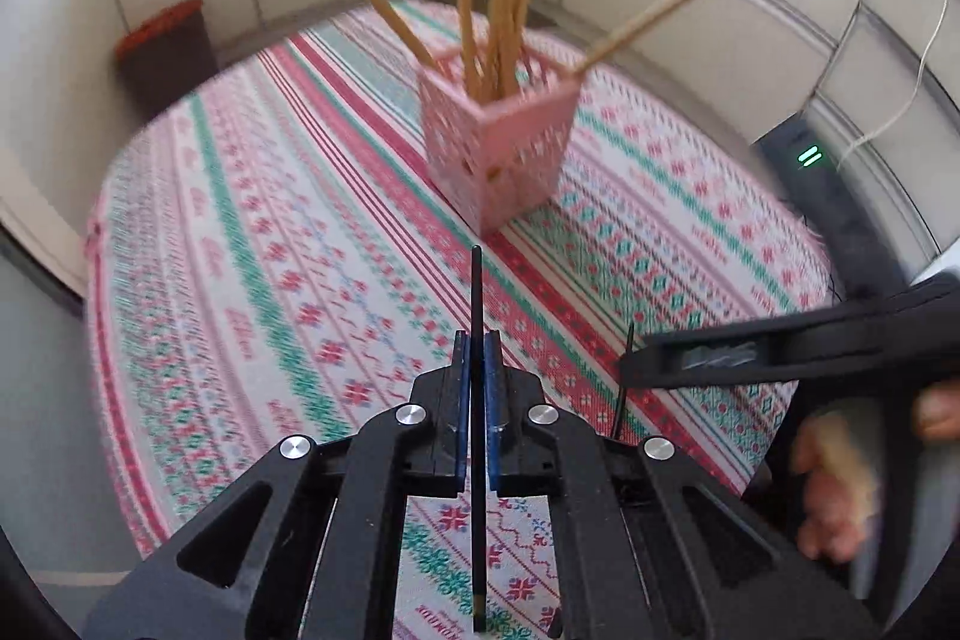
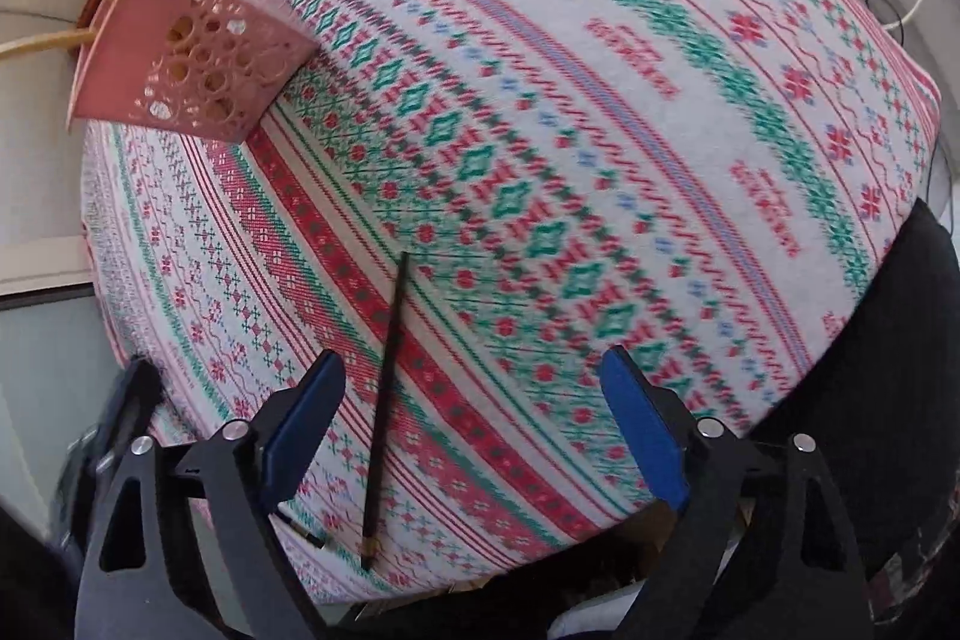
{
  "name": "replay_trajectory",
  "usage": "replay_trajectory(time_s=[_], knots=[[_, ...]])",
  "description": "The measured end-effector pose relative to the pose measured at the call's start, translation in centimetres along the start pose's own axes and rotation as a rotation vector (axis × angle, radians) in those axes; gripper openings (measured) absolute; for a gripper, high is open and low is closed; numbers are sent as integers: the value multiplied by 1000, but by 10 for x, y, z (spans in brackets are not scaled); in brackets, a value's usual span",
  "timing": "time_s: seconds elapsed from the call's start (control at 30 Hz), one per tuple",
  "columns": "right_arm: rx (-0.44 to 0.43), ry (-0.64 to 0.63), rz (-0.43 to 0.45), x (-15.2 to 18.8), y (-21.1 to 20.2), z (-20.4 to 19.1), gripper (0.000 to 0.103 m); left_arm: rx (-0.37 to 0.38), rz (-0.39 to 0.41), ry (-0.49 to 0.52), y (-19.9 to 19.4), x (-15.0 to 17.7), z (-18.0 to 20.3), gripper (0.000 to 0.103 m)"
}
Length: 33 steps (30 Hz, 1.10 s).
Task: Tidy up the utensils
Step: 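Raise the black chopsticks upright and carry them over the pink cup with the left tool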
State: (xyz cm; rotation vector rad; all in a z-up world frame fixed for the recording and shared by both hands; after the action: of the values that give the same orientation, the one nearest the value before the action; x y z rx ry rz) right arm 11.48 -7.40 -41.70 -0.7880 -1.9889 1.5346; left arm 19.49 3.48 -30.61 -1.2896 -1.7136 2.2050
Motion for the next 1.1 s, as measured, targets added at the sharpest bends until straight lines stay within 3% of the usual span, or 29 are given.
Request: replay_trajectory(time_s=[0.07, 0.13, 0.2, 0.27, 0.3, 0.37, 0.53, 0.7, 1.1], knots=[[71, -32, 25, 0, 6, -12, 82, -23, 61, -13, -24, -5, -4, 4], [116, -60, 61, 0, 8, -22, 76, -50, 111, -32, -41, -10, -13, 3], [181, -110, 99, 1, 7, -32, 54, -81, 150, -52, -57, -14, -18, 3], [212, -147, 120, 2, 7, -40, 39, -101, 181, -70, -68, -17, -24, 3], [217, -155, 128, 2, 7, -46, 26, -108, 192, -74, -73, -20, -26, 3], [207, -164, 132, 2, 7, -53, 9, -115, 206, -73, -80, -23, -28, 3], [133, -137, 119, -4, 5, -58, 5, -141, 220, -73, -92, -27, -30, 3], [42, -150, 134, -12, -25, -52, 5, -188, 242, -77, -102, -30, -31, 3], [-117, -334, 313, -3, -134, -22, 5, -261, 263, -58, -121, -33, -11, 3]])
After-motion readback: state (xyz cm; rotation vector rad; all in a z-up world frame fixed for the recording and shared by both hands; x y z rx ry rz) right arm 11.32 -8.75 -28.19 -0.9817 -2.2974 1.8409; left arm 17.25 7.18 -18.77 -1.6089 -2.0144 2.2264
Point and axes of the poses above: each gripper's, at about its wrist camera, not at the fingertips, and y roughly the way its jaws point, z to its right, x to its underside, the point moved 10 cm from there along y, roughly the way its jaws point, and after that the axes turned 1 degree about -x, right-handed, at the moved point
